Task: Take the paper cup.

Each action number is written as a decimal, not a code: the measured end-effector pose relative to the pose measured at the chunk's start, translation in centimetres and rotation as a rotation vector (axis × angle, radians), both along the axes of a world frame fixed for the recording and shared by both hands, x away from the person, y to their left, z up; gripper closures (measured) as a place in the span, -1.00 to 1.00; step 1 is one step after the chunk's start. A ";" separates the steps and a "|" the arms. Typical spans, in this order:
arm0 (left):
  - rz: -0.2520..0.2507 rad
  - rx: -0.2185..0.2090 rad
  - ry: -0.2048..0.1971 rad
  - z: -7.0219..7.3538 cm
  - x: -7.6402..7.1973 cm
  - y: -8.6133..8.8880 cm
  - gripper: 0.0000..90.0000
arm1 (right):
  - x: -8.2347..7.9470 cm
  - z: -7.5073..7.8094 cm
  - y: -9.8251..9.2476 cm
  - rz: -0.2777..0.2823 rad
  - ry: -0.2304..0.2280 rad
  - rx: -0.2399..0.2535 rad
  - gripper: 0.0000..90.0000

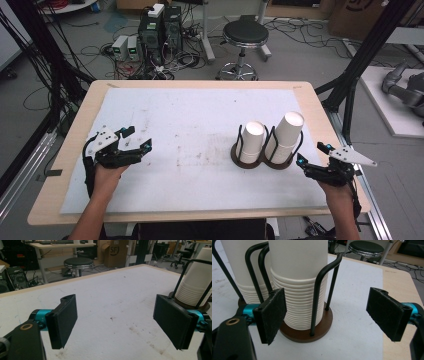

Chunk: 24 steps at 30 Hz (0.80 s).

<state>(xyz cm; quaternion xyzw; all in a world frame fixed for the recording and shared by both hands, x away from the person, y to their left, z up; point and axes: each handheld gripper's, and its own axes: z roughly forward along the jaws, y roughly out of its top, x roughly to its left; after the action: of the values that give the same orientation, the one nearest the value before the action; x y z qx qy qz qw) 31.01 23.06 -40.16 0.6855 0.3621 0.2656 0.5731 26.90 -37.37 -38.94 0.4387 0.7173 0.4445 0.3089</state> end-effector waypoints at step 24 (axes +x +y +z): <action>-0.002 0.015 0.005 -0.3 -0.1 -0.4 -0.56 | -1.9 1.3 1.9 0.112 -0.073 0.030 0.27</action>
<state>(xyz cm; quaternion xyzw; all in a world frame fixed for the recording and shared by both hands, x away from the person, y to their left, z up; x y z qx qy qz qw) 30.90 22.65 -40.51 0.6909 0.3610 0.2660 0.5671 25.04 -35.46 -37.63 0.3859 0.7221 0.4876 0.3031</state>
